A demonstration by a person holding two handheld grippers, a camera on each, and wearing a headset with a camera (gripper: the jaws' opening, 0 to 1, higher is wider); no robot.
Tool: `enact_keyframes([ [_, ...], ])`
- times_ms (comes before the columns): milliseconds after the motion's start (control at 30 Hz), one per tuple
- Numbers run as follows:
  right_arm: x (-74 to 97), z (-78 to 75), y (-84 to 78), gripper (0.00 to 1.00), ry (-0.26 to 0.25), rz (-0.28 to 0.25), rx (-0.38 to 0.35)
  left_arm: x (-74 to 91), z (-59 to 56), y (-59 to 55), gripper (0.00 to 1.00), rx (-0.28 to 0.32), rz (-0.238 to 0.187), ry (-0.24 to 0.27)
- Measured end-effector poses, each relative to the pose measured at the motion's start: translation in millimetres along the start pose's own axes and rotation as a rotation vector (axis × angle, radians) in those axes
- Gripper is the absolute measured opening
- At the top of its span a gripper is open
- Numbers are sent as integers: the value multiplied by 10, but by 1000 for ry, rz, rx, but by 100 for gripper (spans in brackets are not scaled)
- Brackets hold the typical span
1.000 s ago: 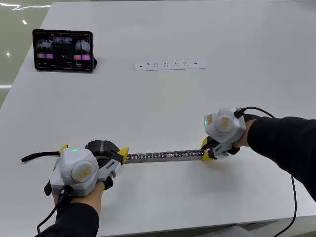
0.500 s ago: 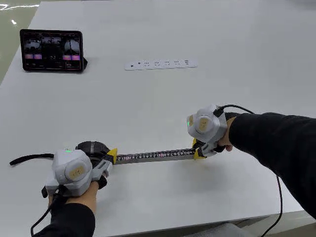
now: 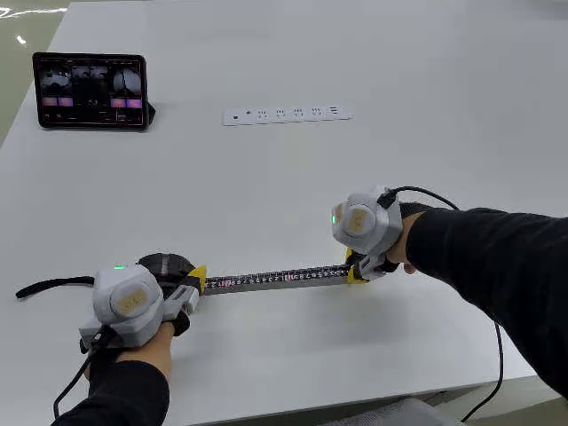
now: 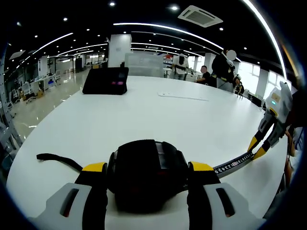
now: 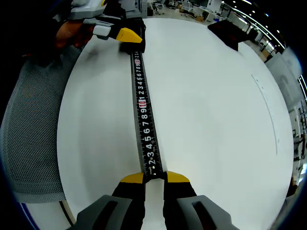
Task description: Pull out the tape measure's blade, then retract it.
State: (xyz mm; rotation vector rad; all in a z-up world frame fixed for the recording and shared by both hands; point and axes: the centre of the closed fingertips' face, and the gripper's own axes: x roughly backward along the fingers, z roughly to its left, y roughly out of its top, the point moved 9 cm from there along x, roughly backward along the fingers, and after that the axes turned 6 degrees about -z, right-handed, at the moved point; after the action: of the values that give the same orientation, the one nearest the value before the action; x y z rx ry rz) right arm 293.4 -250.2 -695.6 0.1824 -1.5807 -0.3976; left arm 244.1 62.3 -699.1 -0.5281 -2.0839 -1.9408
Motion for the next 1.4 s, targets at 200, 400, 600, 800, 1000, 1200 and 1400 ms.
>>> enact_keyframes([
  [200, 0, -2, 7, 9, 0, 0, -15, -3, 0, 0, 62, -14, 19, -5],
  [400, -1, 5, 16, 9, -5, 3, -23, -1, -1, 3, 62, -12, 26, -6],
  [600, -3, -2, 26, 10, -7, 0, -19, -1, 2, 2, 62, -11, 29, -4],
  [800, -11, -6, 44, 10, -13, 1, -64, -2, 6, 2, 62, -11, 32, -4],
  [1000, -24, -14, 62, 10, -13, 4, -56, 2, 7, 3, 62, -10, 34, -3],
  [1200, -33, 2, 85, 10, -13, 11, -36, 9, 4, -1, 63, -8, 37, -5],
  [1400, -35, -10, 89, 10, -11, -6, -54, 17, -2, -6, 63, -11, 41, -5],
])
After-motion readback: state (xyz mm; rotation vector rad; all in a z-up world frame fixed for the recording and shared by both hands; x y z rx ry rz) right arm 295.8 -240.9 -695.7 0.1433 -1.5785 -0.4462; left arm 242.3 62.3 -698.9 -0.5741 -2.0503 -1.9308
